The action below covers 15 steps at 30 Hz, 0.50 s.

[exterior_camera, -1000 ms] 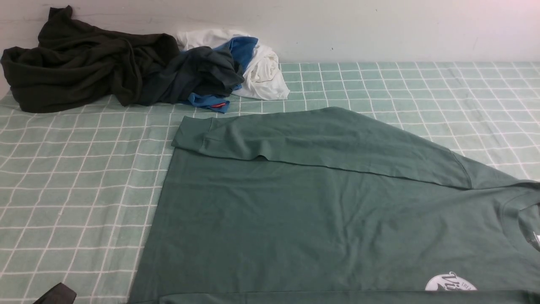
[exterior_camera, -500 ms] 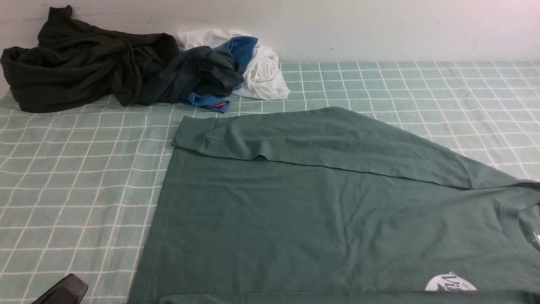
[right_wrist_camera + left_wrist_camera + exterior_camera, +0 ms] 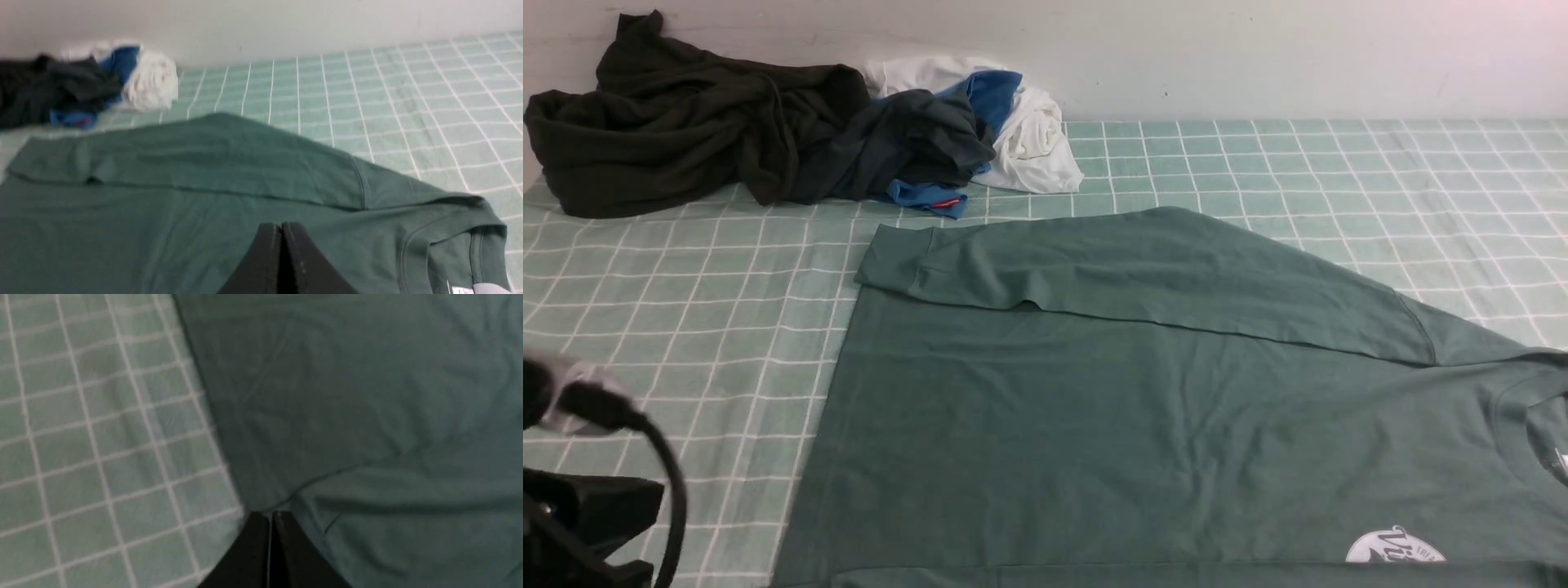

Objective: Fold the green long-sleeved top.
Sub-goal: Use the left arm to clamp the cuff closest to it

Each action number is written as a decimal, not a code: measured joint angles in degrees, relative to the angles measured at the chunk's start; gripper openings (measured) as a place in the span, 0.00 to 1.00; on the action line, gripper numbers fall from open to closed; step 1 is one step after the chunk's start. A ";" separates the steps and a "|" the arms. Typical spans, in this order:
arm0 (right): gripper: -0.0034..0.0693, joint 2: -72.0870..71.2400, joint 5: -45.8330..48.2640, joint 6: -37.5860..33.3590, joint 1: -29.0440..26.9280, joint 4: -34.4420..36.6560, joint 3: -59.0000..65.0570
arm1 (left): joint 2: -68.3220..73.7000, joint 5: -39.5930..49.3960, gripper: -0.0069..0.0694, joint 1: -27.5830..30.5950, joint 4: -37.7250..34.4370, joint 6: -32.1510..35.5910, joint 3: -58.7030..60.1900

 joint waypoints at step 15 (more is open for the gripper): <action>0.03 24.55 32.23 1.38 22.32 -12.48 -9.30 | 30.56 5.63 0.38 -27.24 15.15 -11.08 -6.74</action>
